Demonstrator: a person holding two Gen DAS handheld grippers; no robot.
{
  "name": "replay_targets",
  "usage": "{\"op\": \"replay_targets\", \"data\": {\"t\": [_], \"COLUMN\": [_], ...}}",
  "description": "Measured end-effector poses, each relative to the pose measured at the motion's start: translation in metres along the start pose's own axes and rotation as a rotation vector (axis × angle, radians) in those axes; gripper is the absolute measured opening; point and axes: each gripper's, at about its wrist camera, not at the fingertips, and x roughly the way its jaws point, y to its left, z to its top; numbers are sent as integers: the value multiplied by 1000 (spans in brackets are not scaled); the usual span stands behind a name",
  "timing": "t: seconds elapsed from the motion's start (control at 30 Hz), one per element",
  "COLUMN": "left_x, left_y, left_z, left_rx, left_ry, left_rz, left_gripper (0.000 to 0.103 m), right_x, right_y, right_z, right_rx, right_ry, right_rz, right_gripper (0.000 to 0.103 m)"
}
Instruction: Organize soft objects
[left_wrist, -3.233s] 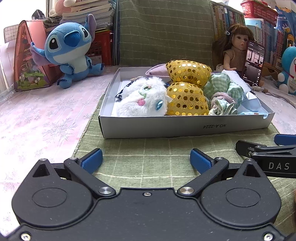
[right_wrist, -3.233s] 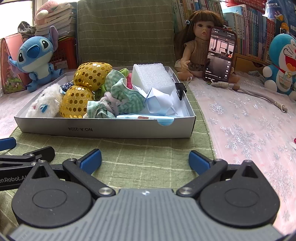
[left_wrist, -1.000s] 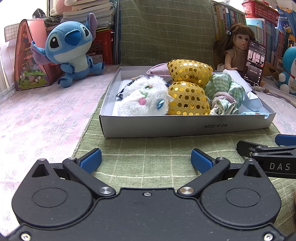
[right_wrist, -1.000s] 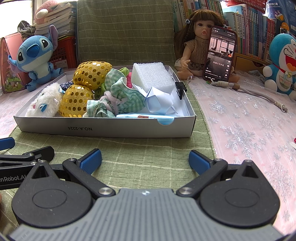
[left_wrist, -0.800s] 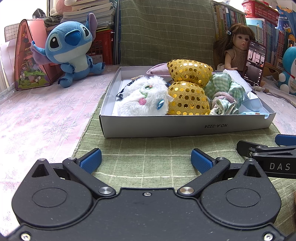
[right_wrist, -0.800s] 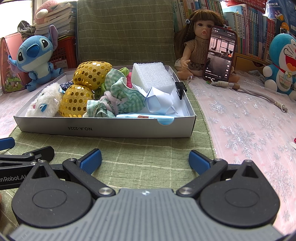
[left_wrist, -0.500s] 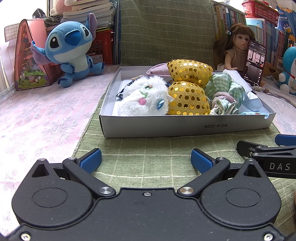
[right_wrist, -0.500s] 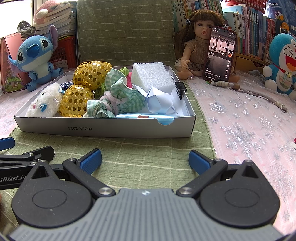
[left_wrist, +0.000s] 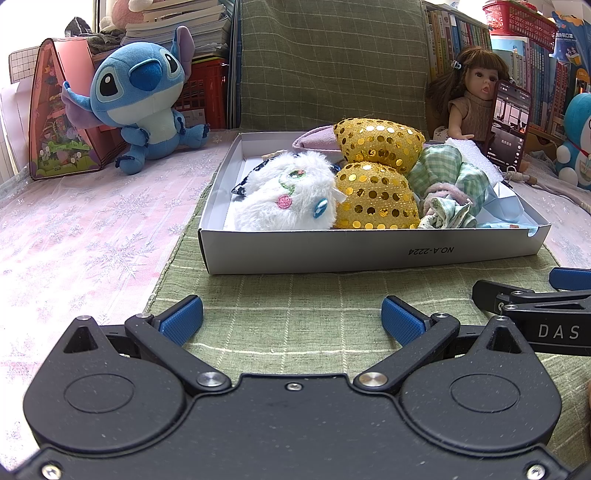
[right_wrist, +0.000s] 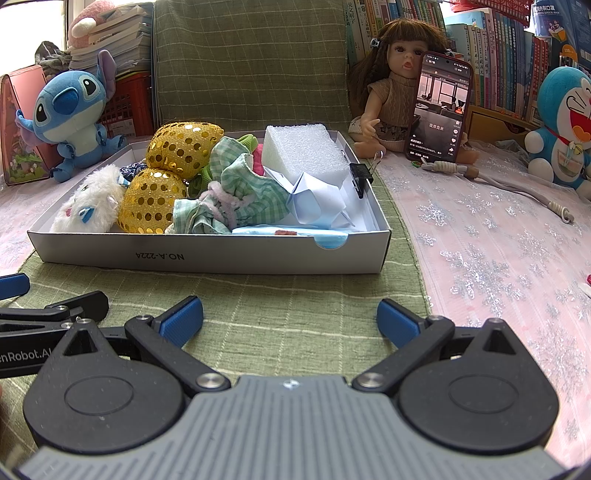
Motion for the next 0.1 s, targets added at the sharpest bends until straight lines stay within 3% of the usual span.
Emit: {"op": "replay_targets", "data": {"t": [0.1], "left_x": [0], "left_y": [0], "left_z": [0], "left_rx": [0], "left_ry": [0], "left_rz": [0], "left_gripper": [103], "right_x": [0], "right_y": [0], "right_z": [0], "right_rx": [0], "right_ry": [0], "right_rz": [0], "right_gripper": [103]}}
